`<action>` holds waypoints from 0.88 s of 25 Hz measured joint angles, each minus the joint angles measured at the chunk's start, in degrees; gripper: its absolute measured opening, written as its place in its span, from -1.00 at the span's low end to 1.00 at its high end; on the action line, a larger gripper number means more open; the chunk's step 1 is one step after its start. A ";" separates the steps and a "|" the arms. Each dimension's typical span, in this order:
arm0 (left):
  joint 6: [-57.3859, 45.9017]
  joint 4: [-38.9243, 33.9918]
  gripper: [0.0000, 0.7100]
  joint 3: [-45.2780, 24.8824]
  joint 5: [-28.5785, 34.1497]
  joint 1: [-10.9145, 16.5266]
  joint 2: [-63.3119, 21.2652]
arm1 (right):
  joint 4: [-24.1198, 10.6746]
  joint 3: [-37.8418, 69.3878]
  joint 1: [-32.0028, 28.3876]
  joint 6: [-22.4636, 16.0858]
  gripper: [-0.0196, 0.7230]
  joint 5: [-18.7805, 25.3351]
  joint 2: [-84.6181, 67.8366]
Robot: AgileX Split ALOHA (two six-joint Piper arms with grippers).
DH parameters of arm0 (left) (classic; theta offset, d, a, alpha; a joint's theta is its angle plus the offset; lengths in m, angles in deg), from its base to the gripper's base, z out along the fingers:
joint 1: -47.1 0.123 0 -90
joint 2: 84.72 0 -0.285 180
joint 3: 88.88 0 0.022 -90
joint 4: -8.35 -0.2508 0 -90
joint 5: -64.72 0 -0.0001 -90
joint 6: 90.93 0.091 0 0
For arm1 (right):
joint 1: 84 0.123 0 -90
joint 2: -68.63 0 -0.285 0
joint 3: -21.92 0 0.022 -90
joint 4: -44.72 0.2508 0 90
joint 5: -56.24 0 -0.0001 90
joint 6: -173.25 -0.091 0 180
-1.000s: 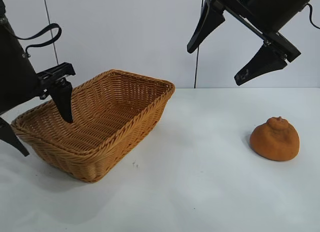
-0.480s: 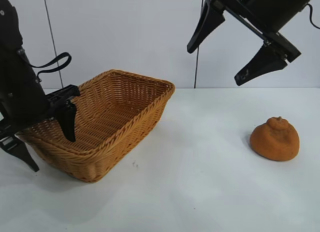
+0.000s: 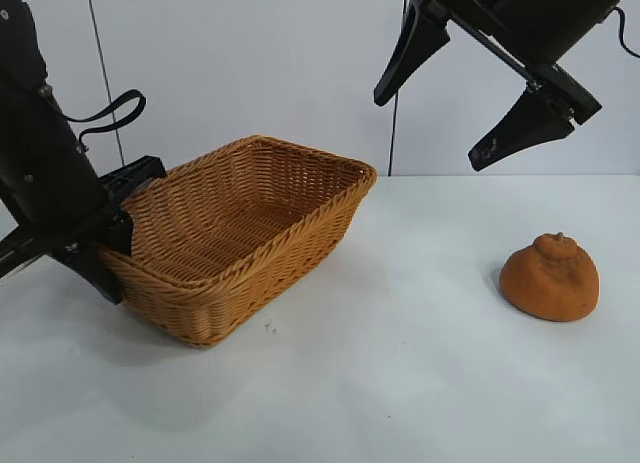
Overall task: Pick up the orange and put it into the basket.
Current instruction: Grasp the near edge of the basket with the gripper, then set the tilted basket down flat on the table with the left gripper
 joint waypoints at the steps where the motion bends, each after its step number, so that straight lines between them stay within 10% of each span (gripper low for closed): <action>1: 1.42 0.84 -0.76 0.55 0.59 0.43 0.07 | 0.00 0.00 0.00 0.00 0.92 0.00 0.00; 22: 27.98 -3.24 -0.76 16.85 13.46 4.57 0.25 | -0.08 0.00 0.00 0.00 0.92 1.06 0.00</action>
